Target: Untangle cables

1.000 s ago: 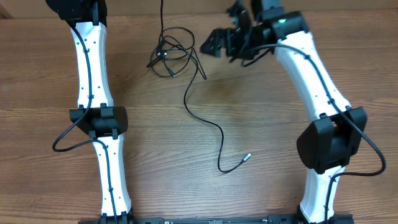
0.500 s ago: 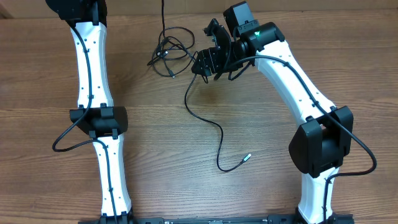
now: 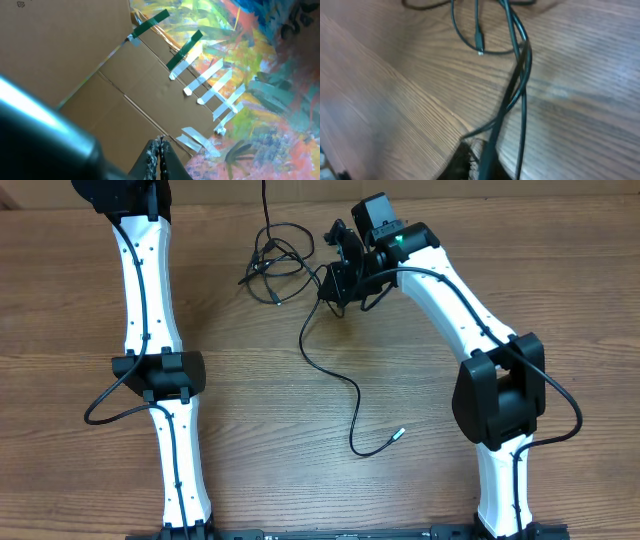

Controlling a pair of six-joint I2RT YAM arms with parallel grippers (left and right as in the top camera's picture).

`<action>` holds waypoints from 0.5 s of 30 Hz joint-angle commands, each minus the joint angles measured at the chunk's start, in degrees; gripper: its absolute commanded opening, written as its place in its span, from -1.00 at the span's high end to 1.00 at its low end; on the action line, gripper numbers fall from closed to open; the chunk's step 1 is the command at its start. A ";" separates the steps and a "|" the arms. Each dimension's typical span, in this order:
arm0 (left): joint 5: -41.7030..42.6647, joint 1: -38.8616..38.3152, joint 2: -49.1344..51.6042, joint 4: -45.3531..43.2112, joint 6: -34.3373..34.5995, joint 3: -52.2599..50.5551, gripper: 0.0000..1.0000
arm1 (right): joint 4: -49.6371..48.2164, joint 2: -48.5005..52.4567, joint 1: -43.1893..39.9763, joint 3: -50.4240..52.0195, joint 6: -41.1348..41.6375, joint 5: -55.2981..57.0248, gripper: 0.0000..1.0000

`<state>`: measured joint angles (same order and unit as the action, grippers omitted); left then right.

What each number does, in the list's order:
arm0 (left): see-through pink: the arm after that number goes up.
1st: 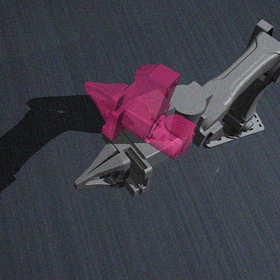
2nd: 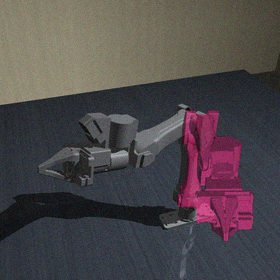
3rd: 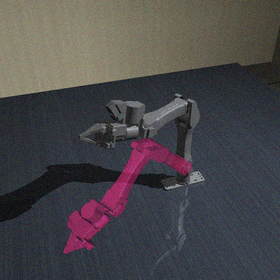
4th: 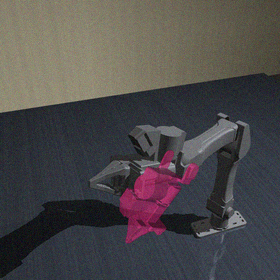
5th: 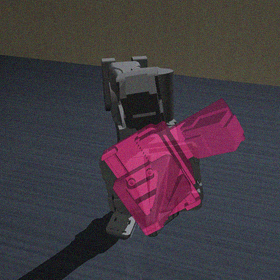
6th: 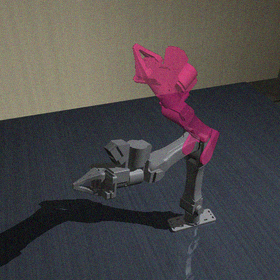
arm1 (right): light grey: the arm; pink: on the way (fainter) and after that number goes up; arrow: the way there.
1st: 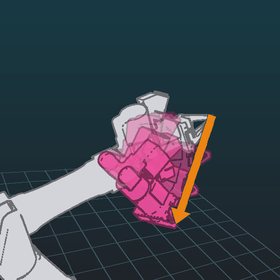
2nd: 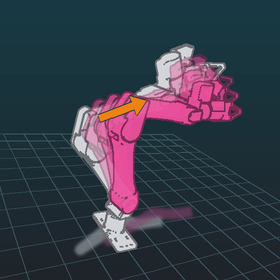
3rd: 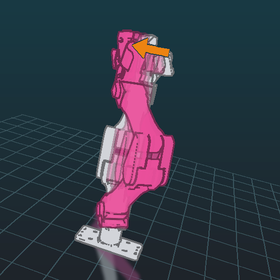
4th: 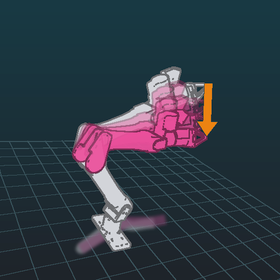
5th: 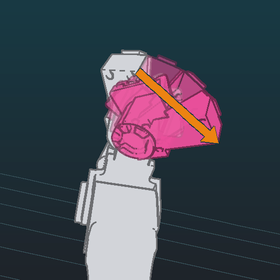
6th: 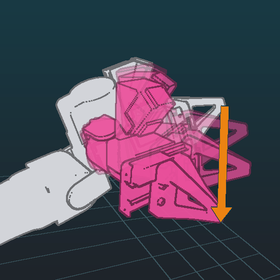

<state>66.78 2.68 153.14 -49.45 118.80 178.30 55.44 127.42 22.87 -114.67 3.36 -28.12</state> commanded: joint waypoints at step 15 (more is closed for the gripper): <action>-0.61 2.29 -2.29 3.15 0.61 1.73 0.92 | 2.62 -1.51 -6.14 -36.09 4.07 -2.36 0.92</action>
<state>68.25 3.29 153.14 -46.04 118.83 178.41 57.21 127.79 18.55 -141.91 7.42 -30.06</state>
